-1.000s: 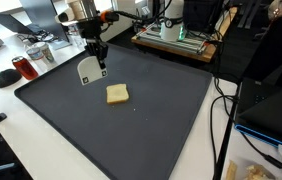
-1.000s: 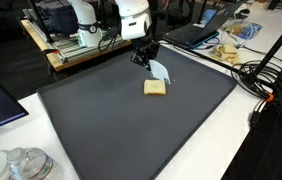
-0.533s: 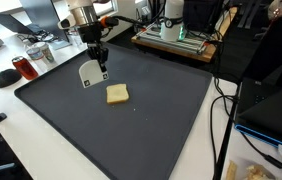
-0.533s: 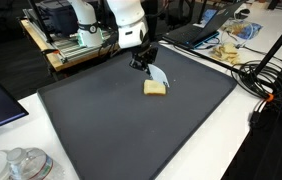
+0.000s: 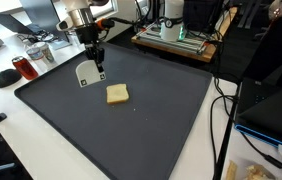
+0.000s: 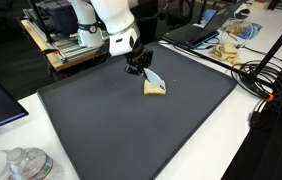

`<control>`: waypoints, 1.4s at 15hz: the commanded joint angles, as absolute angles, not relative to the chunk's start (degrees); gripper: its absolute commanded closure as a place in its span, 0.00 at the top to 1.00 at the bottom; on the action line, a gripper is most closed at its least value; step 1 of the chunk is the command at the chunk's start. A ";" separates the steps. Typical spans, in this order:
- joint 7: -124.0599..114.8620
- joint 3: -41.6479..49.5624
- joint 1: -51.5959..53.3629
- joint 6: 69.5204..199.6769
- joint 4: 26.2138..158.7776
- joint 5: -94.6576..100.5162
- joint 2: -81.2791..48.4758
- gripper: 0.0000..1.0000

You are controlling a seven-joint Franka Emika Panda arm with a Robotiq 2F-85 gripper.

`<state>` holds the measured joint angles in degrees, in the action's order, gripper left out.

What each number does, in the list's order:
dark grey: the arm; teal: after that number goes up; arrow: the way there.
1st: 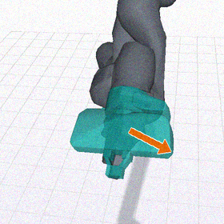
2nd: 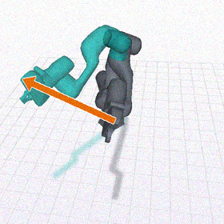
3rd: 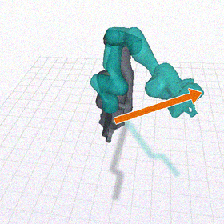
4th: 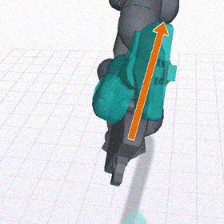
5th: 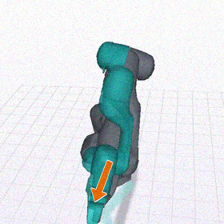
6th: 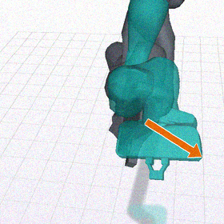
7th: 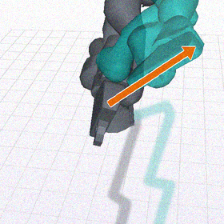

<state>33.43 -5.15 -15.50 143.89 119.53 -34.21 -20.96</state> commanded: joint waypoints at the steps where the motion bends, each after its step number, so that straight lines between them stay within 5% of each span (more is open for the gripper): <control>1: 43.18 -6.64 -19.12 145.12 120.35 -42.44 -21.76 0.01; 21: 28.90 -6.29 1.12 180.13 144.75 -46.21 -9.26 0.01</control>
<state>35.67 -8.80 -3.65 176.31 140.30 -50.45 -12.47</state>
